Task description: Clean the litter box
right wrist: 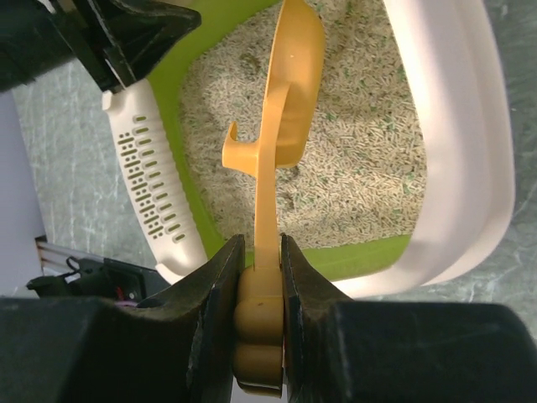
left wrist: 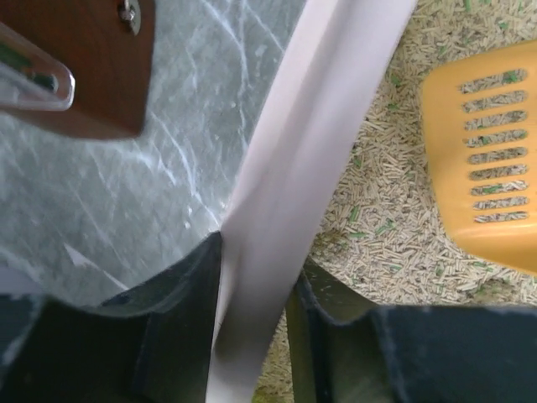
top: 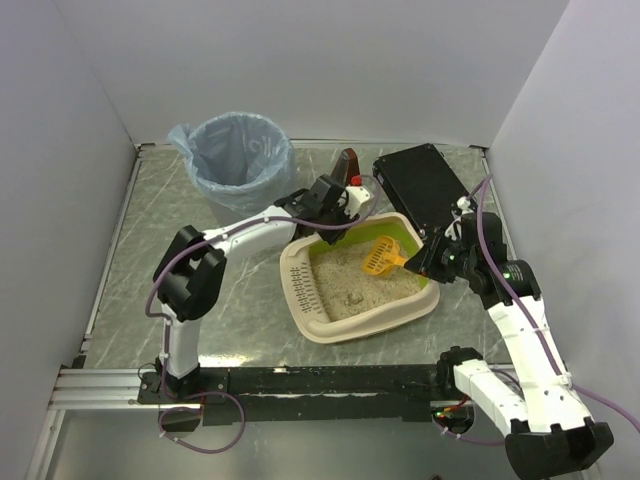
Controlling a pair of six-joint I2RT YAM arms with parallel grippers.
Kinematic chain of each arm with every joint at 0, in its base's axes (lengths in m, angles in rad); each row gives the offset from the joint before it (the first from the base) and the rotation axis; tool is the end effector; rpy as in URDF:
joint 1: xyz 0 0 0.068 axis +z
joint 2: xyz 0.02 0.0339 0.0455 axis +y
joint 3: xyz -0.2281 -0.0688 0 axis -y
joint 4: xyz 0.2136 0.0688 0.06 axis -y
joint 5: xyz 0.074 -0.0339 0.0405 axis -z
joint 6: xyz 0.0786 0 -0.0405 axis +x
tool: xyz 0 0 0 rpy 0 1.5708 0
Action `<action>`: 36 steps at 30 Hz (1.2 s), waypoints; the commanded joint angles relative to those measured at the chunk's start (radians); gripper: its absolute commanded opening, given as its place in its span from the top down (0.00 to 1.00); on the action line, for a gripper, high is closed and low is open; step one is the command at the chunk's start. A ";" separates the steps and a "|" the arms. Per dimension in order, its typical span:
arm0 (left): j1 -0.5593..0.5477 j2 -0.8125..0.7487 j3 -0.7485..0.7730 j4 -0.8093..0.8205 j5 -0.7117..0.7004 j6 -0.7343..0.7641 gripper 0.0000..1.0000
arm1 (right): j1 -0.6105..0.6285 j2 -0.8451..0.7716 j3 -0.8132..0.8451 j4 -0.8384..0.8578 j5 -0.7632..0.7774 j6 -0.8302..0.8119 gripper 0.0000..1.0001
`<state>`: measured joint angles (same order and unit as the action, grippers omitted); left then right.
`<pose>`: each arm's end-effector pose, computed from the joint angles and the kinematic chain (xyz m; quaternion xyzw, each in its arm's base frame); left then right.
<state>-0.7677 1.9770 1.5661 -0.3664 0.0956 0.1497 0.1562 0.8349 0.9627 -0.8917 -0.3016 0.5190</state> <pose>0.3102 -0.3099 0.1859 0.4245 0.8179 -0.1594 0.3543 0.1729 0.0509 0.2662 0.1060 0.9050 0.2589 0.3205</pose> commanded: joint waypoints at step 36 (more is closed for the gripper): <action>-0.122 -0.446 -0.393 -0.045 -0.441 -0.688 0.99 | 0.233 0.388 -0.054 0.204 -0.137 0.059 1.00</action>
<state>-0.8822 1.5677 1.1015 -0.4557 -0.4515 -0.5117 0.3840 1.1755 0.9710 -0.7876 -0.4171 0.5213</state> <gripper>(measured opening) 0.256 0.279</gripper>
